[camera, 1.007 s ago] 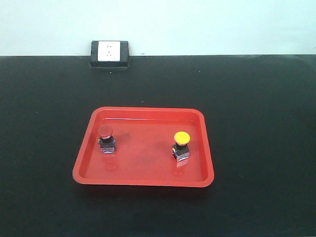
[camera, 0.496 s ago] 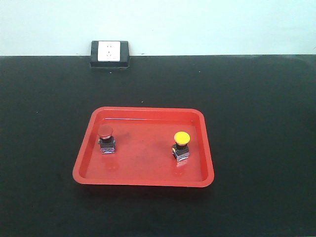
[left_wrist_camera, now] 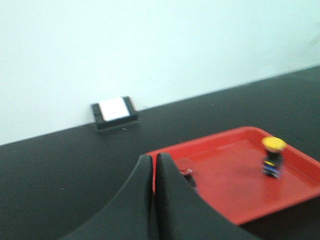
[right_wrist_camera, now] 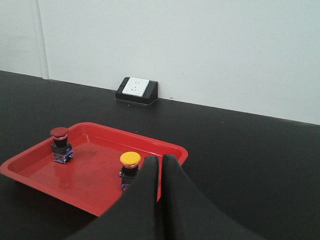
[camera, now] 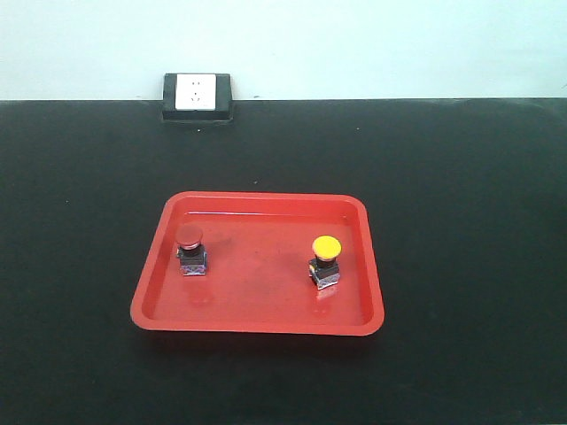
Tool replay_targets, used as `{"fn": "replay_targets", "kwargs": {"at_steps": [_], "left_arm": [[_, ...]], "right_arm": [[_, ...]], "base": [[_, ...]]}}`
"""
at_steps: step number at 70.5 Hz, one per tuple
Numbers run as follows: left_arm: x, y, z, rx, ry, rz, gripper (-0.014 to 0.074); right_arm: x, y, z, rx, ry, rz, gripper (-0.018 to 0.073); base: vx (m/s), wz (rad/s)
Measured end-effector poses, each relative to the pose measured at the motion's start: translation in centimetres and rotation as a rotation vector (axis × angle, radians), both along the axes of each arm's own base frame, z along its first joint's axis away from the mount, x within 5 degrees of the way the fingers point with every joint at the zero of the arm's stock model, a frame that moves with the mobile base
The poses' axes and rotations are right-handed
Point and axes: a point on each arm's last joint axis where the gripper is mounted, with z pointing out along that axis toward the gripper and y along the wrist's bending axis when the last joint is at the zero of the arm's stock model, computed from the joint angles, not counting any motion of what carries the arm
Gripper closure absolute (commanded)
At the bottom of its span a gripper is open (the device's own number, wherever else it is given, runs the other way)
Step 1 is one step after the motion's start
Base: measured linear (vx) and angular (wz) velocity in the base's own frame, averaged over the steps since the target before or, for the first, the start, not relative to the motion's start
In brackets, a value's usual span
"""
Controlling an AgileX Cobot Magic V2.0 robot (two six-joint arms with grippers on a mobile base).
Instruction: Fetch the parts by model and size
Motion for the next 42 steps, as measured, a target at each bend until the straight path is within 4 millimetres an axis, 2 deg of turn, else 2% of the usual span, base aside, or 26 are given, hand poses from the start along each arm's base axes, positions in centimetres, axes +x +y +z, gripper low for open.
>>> {"fn": "replay_targets", "kwargs": {"at_steps": [16, 25, 31, 42], "left_arm": [[2.6, 0.2, -6.3, -0.050, 0.019, 0.145, 0.0603], [3.2, 0.4, -8.9, -0.121, 0.046, 0.180, 0.0603], [3.3, 0.5, -9.5, -0.153, 0.042, 0.191, 0.0603], [3.3, 0.5, -9.2, -0.144, 0.014, 0.195, 0.0603]], "right_arm": [[0.0, 0.0, 0.0, -0.001, 0.002, 0.000, 0.0569], [0.0, 0.0, 0.0, -0.001, 0.002, 0.000, 0.0569], [0.0, 0.0, 0.0, -0.001, 0.002, 0.000, 0.0569], [0.0, 0.0, 0.0, -0.001, 0.002, 0.000, 0.0569]], "base": [[0.00, 0.00], [0.00, 0.00], [0.00, 0.00], [0.00, 0.00]]}}
